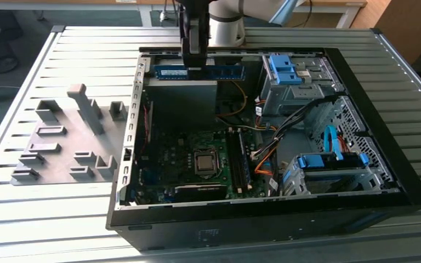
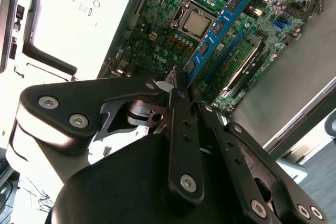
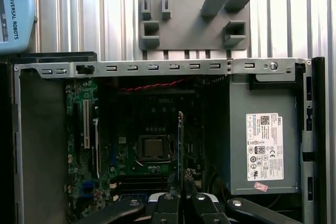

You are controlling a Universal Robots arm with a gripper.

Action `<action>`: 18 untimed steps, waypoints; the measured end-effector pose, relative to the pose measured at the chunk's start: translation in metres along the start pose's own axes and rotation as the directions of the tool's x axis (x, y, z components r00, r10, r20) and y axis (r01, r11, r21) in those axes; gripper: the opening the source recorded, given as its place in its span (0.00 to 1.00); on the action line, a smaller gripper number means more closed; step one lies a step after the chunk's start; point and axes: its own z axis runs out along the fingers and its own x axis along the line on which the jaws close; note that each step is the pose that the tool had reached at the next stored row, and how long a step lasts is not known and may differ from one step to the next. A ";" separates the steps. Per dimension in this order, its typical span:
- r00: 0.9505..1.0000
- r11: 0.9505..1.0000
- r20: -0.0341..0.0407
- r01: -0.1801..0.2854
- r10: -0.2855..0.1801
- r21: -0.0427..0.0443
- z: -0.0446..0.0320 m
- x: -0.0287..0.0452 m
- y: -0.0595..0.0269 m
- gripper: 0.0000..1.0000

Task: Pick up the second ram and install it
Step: 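Pick up the second ram and move it above second insertion slot, then insert the second ram into the second slot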

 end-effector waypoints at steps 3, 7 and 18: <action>1.000 1.000 0.000 0.000 0.000 0.000 0.0000 -0.0002 -0.0047 0.15; 1.000 1.000 0.000 0.000 0.000 0.000 0.0001 -0.0008 -0.0179 0.15; 1.000 1.000 0.000 0.000 0.000 0.000 0.0002 -0.0013 -0.0288 0.15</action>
